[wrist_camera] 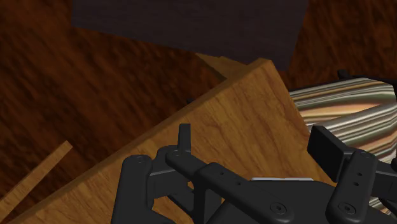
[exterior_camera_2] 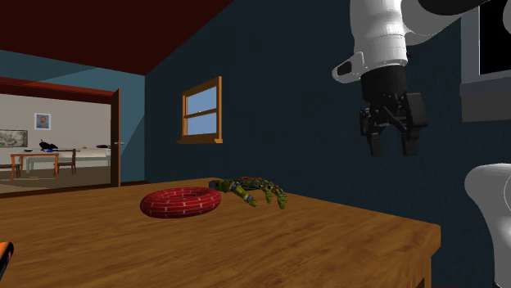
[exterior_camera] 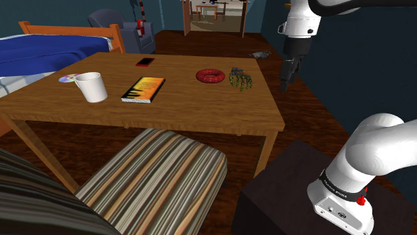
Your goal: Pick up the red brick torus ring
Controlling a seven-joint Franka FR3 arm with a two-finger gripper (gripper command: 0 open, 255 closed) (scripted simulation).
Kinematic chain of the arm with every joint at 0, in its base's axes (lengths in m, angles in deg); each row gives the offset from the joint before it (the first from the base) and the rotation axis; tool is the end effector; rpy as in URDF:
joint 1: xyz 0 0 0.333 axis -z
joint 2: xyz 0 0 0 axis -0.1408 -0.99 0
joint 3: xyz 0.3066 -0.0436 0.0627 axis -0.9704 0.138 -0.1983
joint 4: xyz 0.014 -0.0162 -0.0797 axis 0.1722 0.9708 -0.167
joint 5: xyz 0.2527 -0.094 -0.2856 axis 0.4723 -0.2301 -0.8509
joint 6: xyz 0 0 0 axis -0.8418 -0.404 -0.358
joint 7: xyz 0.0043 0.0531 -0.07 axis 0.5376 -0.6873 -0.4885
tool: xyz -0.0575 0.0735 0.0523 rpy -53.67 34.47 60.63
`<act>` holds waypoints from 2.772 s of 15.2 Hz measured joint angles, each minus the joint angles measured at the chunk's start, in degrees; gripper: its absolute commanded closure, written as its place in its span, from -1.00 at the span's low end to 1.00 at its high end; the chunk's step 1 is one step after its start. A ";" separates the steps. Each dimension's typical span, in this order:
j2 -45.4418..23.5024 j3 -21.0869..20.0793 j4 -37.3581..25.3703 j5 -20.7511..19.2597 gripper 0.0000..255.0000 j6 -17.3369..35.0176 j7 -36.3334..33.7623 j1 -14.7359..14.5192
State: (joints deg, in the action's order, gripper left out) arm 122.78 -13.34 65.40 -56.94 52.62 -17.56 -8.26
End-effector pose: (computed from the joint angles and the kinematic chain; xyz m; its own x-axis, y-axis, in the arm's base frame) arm 0.3018 0.0332 0.5674 0.9788 0.1818 -0.0940 0.1778 -0.9828 -0.0494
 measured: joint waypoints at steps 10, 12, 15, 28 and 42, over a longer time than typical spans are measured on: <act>-17.37 -0.33 -9.84 0.46 -1.00 8.15 0.79 0.18; -22.23 -0.51 -13.53 0.56 -1.00 9.52 0.76 0.15; -28.86 -0.72 -18.84 0.63 -1.00 11.07 0.85 0.10; -60.06 -1.46 -52.61 0.07 -1.00 9.60 0.44 -0.69; -71.13 -1.61 -62.51 -0.26 1.00 11.10 0.56 -1.27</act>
State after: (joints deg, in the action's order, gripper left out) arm 51.65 -14.95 2.89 -57.21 63.73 -17.01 -9.53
